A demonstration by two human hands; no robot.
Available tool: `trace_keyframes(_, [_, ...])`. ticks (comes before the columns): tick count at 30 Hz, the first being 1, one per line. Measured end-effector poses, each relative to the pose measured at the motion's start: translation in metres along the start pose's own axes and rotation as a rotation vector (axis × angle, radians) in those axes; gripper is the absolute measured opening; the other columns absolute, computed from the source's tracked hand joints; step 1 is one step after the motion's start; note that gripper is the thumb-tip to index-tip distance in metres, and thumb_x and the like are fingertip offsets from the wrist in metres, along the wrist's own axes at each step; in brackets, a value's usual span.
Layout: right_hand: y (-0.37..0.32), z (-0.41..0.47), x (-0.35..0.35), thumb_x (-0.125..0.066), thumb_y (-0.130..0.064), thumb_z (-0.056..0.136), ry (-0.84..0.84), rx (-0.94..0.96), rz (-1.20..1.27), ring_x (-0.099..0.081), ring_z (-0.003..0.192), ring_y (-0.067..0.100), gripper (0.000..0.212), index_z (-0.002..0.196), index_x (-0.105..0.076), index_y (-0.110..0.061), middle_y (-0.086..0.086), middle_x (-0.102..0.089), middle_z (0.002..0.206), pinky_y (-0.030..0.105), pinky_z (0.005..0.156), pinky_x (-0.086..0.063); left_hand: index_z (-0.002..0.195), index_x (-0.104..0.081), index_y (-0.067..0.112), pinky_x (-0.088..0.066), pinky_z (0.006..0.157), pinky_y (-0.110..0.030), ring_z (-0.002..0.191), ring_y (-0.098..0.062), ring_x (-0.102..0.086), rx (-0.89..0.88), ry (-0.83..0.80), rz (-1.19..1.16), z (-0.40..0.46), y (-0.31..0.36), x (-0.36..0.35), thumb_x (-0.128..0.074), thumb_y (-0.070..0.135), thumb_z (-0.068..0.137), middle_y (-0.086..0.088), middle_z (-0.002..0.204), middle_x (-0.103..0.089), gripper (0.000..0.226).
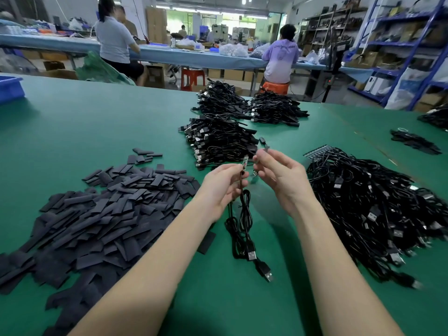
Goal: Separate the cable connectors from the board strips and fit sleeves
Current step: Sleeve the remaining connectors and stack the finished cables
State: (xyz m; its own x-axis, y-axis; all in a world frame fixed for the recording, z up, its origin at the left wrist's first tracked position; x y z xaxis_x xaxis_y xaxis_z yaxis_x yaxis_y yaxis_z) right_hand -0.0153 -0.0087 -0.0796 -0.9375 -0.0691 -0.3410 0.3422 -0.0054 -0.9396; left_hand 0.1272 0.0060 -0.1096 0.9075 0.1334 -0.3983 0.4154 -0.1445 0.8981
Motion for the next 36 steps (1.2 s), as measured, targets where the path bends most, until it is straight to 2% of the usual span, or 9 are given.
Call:
trace_keyframes(5, [0.010, -0.003, 0.005, -0.074, -0.005, 0.091, 0.061, 0.025, 0.200, -0.072, 0.072, 0.013, 0.008, 0.098, -0.070, -0.006, 0.007, -0.077, 0.085, 0.018, 0.067, -0.057, 0.094, -0.069, 0.013, -0.047, 0.052, -0.015, 0.055, -0.005, -0.062, -0.053, -0.067, 0.136, -0.002, 0.006, 0.000, -0.063, 0.015, 0.098, 0.004, 0.071, -0.073, 0.007])
trace_keyframes(8, [0.011, -0.004, 0.005, -0.075, -0.006, 0.090, 0.089, 0.030, 0.227, -0.074, 0.071, 0.014, 0.014, 0.103, -0.070, -0.002, 0.007, -0.078, 0.084, 0.018, 0.065, -0.058, 0.095, -0.070, 0.011, -0.047, 0.054, -0.014, 0.056, -0.004, -0.061, -0.079, -0.077, 0.216, -0.004, 0.011, 0.000, -0.066, 0.015, 0.097, 0.004, 0.071, -0.073, 0.006])
trace_keyframes(10, [0.011, -0.004, 0.007, -0.077, -0.006, 0.089, 0.120, 0.031, 0.231, -0.074, 0.071, 0.013, 0.019, 0.105, -0.070, 0.000, 0.007, -0.078, 0.083, 0.018, 0.065, -0.057, 0.096, -0.071, 0.009, -0.046, 0.052, -0.014, 0.055, -0.004, -0.060, -0.099, -0.071, 0.240, -0.005, 0.014, 0.001, -0.067, 0.014, 0.096, 0.003, 0.070, -0.072, 0.006])
trace_keyframes(17, [0.011, -0.004, 0.007, -0.080, -0.008, 0.087, 0.134, 0.056, 0.162, -0.073, 0.072, 0.011, 0.009, 0.093, -0.073, -0.007, 0.005, -0.077, 0.082, 0.020, 0.067, -0.058, 0.090, -0.072, 0.010, -0.046, 0.053, -0.013, 0.056, -0.004, -0.059, -0.242, -0.071, 0.401, -0.009, 0.020, 0.002, -0.069, 0.012, 0.095, 0.003, 0.070, -0.073, 0.006])
trace_keyframes(23, [0.012, -0.004, 0.005, -0.080, -0.009, 0.086, 0.062, 0.034, 0.096, -0.074, 0.078, 0.015, 0.015, 0.099, -0.073, -0.006, 0.006, -0.078, 0.087, 0.020, 0.067, -0.058, 0.093, -0.074, 0.012, -0.047, 0.056, -0.013, 0.059, -0.002, -0.060, -0.315, -0.055, 0.502, -0.011, 0.026, 0.004, -0.069, 0.014, 0.095, 0.001, 0.076, -0.074, 0.006])
trace_keyframes(27, [0.016, -0.006, 0.004, -0.079, -0.010, 0.087, -0.036, -0.013, 0.080, -0.075, 0.078, 0.014, 0.010, 0.096, -0.073, -0.009, 0.008, -0.078, 0.090, 0.020, 0.070, -0.058, 0.095, -0.074, 0.012, -0.047, 0.058, -0.013, 0.062, -0.004, -0.060, -0.304, -0.089, 0.508, -0.013, 0.030, 0.007, -0.069, 0.015, 0.095, -0.001, 0.079, -0.075, 0.006])
trace_keyframes(32, [0.019, -0.008, 0.000, -0.077, -0.008, 0.088, -0.060, -0.044, 0.126, -0.075, 0.073, 0.013, 0.006, 0.092, -0.073, -0.009, 0.007, -0.078, 0.085, 0.018, 0.069, -0.057, 0.103, -0.067, 0.003, -0.048, 0.059, -0.016, 0.064, -0.008, -0.061, -0.290, -0.092, 0.466, -0.015, 0.028, 0.006, -0.069, 0.015, 0.095, -0.007, 0.082, -0.076, 0.015])
trace_keyframes(36, [0.023, -0.006, 0.004, -0.082, -0.008, 0.085, 0.044, -0.054, 0.185, -0.074, 0.073, 0.015, 0.026, 0.105, -0.068, 0.002, 0.009, -0.077, 0.085, 0.021, 0.071, -0.059, 0.102, -0.070, 0.007, -0.055, 0.070, -0.019, 0.076, -0.012, -0.068, -0.230, -0.161, 0.484, -0.016, 0.027, 0.007, -0.072, 0.014, 0.093, -0.012, 0.088, -0.076, 0.012])
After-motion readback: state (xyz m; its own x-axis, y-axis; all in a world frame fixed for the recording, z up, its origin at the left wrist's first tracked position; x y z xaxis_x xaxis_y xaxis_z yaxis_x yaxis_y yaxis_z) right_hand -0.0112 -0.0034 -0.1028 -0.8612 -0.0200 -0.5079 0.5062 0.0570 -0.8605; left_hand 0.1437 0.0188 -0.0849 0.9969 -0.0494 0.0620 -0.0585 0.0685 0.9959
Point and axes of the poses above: each hand's wrist, its own z-axis towards the middle knuckle, its own x-axis out of the back of the hand, y = z × x, the point moved 3 cm from there along z, towards the middle knuckle
